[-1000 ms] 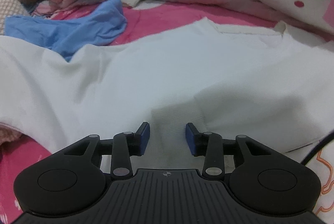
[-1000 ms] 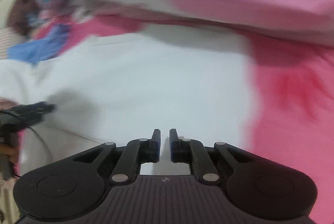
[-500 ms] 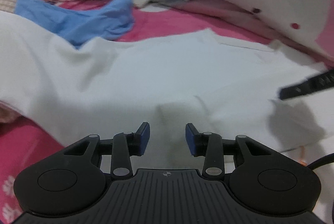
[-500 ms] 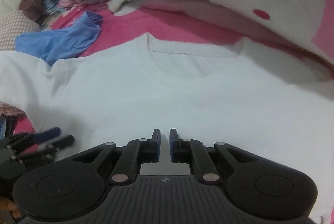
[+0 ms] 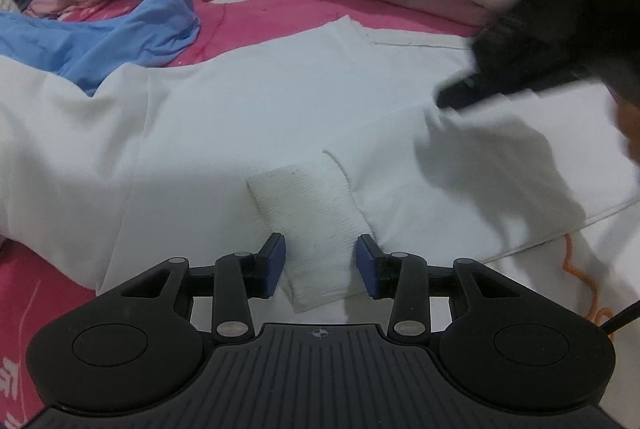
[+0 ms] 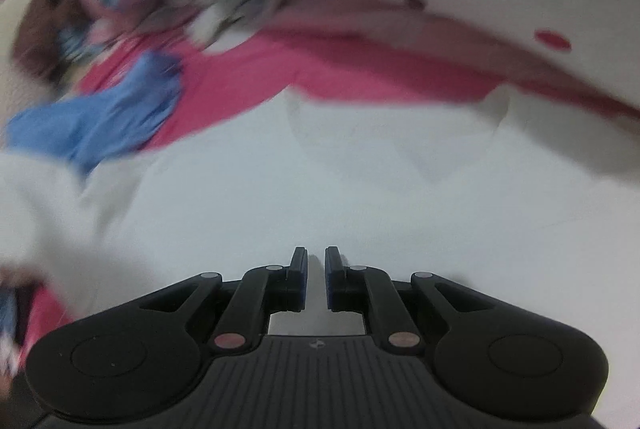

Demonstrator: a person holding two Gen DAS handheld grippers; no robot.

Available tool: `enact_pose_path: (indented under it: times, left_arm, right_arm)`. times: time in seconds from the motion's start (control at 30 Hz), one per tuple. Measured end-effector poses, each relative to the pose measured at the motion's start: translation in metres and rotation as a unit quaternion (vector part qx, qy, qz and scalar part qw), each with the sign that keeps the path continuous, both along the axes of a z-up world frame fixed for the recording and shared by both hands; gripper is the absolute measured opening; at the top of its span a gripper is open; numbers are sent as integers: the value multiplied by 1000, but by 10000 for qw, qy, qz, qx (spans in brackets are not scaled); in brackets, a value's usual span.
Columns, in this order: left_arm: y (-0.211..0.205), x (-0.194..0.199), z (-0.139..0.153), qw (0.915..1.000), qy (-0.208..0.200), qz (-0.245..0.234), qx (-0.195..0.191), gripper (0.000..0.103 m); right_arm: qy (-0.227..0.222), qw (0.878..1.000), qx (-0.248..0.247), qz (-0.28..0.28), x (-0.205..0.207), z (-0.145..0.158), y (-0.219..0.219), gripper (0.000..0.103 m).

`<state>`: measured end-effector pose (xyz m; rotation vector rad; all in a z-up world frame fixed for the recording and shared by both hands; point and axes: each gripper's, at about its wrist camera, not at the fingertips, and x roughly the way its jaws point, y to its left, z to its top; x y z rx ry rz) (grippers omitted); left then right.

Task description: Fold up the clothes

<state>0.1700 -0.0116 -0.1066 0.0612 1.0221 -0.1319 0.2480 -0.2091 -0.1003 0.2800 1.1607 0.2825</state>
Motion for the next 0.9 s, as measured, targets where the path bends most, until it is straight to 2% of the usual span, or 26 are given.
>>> enact_pose_path:
  times: [0.1,0.17,0.27,0.37,0.5,0.6,0.67,0.7,0.73,0.77,0.83,0.9]
  left_arm:
    - [4,-1,-1,10000,-7,91,-17,44]
    - [5,-1,-1,9999,-28,133,9,45]
    - [9,-2,2,9997,-58,236,36,45]
    - [19,-3,6,9987,-74,513,1,44]
    - [37,-8,12,9961,-42,864,-140,44]
    - [48,-13,15,9953,-25,884,-397,44]
    - [48,-15,15,9963,-28,650,-568,44]
    - [48,-16,15,9966,-30,519,-644,44]
    - [46,-16,13,9968,-13,403,-687,44]
    - [44,-15,11,9971,18,297,-705,44]
    - [41,-12,6,9972,73,220,-708,44]
    - [39,-9,1,9972,112,198,-717,43]
  right_arm:
    - [194,9989,93,423,-16,-10,15,13]
    - [247,9986,-61,473,-6,-25,29,13]
    - [130,9996,229,91,14,-27,33,13]
    - [-12,9989,477,22,16,-12,38,14]
    - [72,9968,558,564,0,-3,52,14]
    - [22,9938,160,1101,-7,-3,73,14]
    - [-167,9884,-128,1502,-5,2,87,16]
    - [-355,9819,-335,1829,-4,6,94,24]
    - [-622,9707,-649,2228,-5,10,101,30]
    - [-887,9558,-964,2632,-6,13,109,42]
    - [-1244,9196,-1454,3431,-3,14,120,45]
    - [-1221,8936,-1624,4003,6,9,128,48]
